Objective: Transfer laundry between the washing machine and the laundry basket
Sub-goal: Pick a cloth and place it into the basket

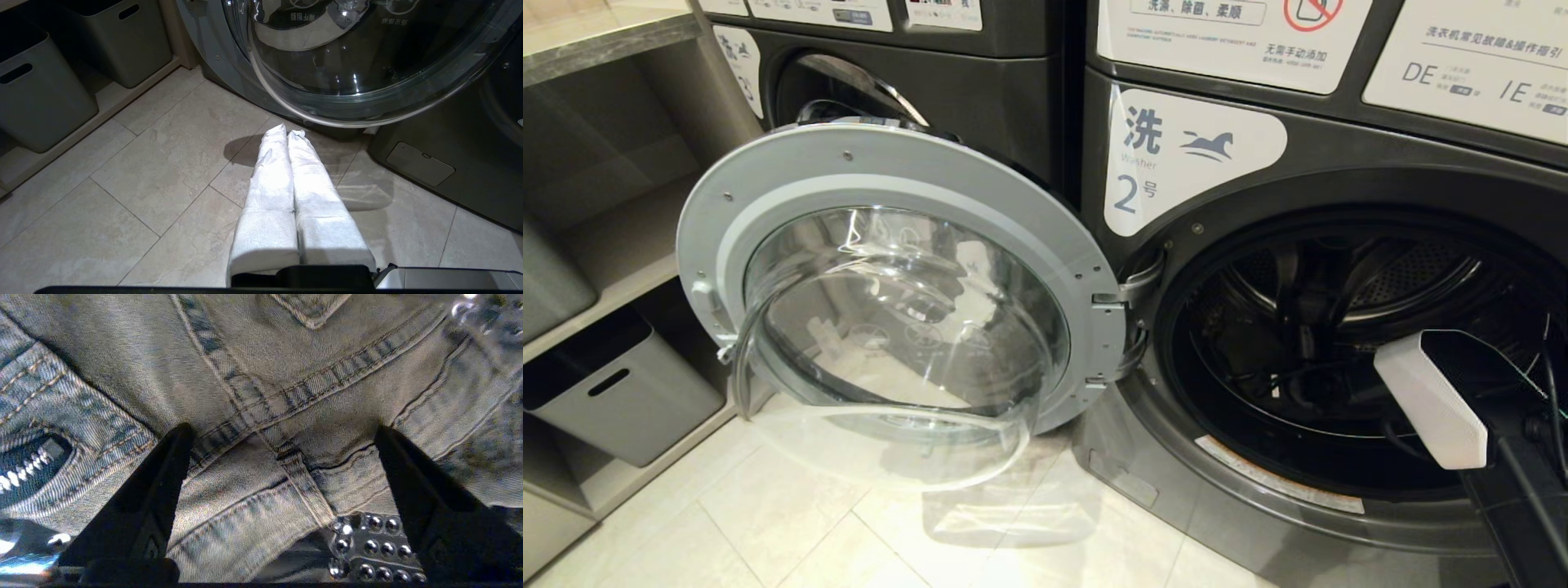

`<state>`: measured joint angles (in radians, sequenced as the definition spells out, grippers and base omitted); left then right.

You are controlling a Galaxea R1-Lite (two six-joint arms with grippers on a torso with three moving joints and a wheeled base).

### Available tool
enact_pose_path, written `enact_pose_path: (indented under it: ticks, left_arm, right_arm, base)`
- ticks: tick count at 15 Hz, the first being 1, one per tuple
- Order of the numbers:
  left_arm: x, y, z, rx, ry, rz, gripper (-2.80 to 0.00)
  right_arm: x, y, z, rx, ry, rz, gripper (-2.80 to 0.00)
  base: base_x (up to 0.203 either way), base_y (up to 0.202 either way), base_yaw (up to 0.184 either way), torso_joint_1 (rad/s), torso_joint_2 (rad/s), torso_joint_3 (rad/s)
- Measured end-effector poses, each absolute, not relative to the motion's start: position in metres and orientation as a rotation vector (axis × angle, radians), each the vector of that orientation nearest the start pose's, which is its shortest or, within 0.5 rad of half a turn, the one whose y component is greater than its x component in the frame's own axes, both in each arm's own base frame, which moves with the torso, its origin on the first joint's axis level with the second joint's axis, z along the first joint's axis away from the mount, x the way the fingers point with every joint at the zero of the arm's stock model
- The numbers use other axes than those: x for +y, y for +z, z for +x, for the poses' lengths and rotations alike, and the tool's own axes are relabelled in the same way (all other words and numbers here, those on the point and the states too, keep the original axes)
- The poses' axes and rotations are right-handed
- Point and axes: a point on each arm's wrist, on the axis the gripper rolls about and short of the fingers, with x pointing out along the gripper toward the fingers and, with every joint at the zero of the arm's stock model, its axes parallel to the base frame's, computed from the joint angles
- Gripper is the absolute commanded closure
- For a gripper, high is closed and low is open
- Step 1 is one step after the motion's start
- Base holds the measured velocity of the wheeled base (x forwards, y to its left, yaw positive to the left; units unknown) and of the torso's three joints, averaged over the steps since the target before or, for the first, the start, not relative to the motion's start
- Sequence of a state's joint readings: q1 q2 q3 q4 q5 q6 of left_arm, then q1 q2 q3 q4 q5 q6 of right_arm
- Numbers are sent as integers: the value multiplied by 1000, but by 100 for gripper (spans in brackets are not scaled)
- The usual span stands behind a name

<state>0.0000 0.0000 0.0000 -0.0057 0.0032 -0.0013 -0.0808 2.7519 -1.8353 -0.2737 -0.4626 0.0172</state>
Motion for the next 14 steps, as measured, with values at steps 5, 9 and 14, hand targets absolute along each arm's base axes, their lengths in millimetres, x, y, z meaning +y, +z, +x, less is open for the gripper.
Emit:
enact_pose_path:
  ticks: [5, 9, 14]
  left_arm:
    - [0, 76, -23, -6, 3, -1, 0]
    - [0, 76, -23, -6, 3, -1, 0]
    - [0, 76, -23, -6, 3, -1, 0]
  right_arm:
    - [-58, -48, 522, 619, -488, -75, 0]
    - [-58, -51, 521, 622, -476, -67, 0]
    - [-57, -37, 522, 593, -447, -9, 0]
  base:
    - [0, 0, 0, 0, 0, 0]
    - [0, 0, 0, 0, 0, 0]
    - [0, 0, 0, 0, 0, 0]
